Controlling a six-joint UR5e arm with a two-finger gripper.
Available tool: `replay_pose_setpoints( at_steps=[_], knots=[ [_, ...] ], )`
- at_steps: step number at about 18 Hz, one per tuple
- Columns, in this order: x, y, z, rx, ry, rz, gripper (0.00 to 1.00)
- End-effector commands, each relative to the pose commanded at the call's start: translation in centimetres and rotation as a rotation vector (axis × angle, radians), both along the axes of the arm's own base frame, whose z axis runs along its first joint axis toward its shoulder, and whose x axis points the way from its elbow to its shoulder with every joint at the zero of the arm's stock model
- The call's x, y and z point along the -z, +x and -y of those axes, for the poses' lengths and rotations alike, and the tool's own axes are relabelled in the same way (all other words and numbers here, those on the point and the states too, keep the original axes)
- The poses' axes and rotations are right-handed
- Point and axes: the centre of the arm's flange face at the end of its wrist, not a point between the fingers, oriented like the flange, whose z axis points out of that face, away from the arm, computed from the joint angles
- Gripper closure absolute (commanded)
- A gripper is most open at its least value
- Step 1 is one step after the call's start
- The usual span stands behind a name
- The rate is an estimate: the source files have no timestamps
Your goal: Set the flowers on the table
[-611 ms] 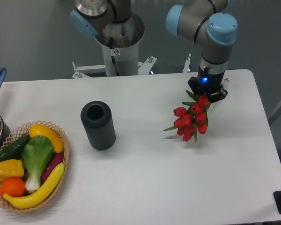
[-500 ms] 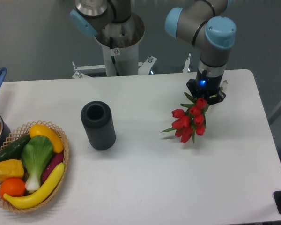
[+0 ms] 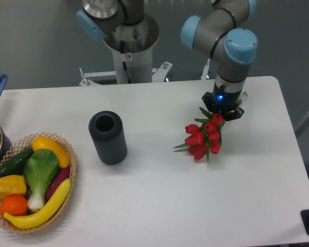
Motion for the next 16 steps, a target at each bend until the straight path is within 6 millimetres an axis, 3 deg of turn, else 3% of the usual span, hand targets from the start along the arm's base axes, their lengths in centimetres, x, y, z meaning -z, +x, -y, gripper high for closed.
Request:
replay_pose_setpoints(
  at_steps=[5, 8, 9, 10, 11, 16],
  knots=[
    [2.3, 0.1, -2.0, 0.028, -0.016, 0.038, 0.89],
    [2.1, 0.0, -2.3, 0.034, -0.013, 0.035, 0.73],
    [1.8, -0.1, -2.2, 0.031, -0.008, 0.031, 0.52],
    [1.6, -0.1, -2.2, 0.029, -0.006, 0.025, 0.18],
    [1.4, -0.1, -2.2, 0.029, -0.006, 0.02, 0.0],
    [-0.5, -0.5, -1.7, 0.029, 0.014, -0.034, 0.0]
  ],
)
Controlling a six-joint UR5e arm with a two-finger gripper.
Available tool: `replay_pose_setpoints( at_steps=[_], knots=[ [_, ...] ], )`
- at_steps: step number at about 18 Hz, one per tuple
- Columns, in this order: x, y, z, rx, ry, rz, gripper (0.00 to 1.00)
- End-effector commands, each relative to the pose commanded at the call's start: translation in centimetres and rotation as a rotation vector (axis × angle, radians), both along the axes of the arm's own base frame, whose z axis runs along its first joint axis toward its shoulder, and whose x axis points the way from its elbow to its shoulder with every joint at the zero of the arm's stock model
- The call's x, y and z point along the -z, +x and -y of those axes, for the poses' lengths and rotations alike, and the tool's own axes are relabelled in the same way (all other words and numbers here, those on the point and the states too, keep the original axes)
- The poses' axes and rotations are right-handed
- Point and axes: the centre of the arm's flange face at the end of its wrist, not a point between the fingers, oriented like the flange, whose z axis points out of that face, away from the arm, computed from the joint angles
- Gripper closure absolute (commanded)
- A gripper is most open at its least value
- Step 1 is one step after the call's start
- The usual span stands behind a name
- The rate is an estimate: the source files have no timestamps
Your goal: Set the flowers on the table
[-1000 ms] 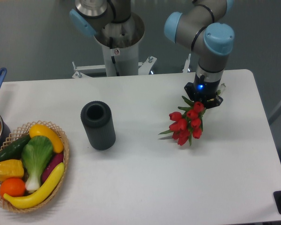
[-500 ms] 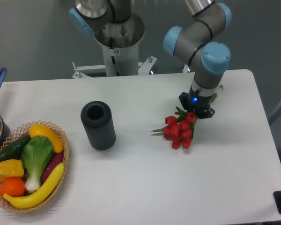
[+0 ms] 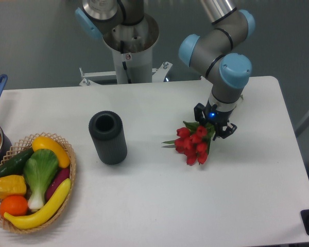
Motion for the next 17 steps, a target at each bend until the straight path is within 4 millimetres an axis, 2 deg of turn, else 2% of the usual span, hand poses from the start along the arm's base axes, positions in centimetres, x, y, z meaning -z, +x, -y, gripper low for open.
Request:
replay_pose_setpoints(
  at_steps=[7, 9, 17],
  knots=[
    [-2.5, -1.7, 1.3, -0.016, 0.016, -0.053, 0.0],
    [-2.6, -2.4, 2.4, -0.022, 0.015, -0.058, 0.0],
    [-2.3, -2.3, 3.0, 0.022, 0.009, -0.058, 0.0]
  ],
)
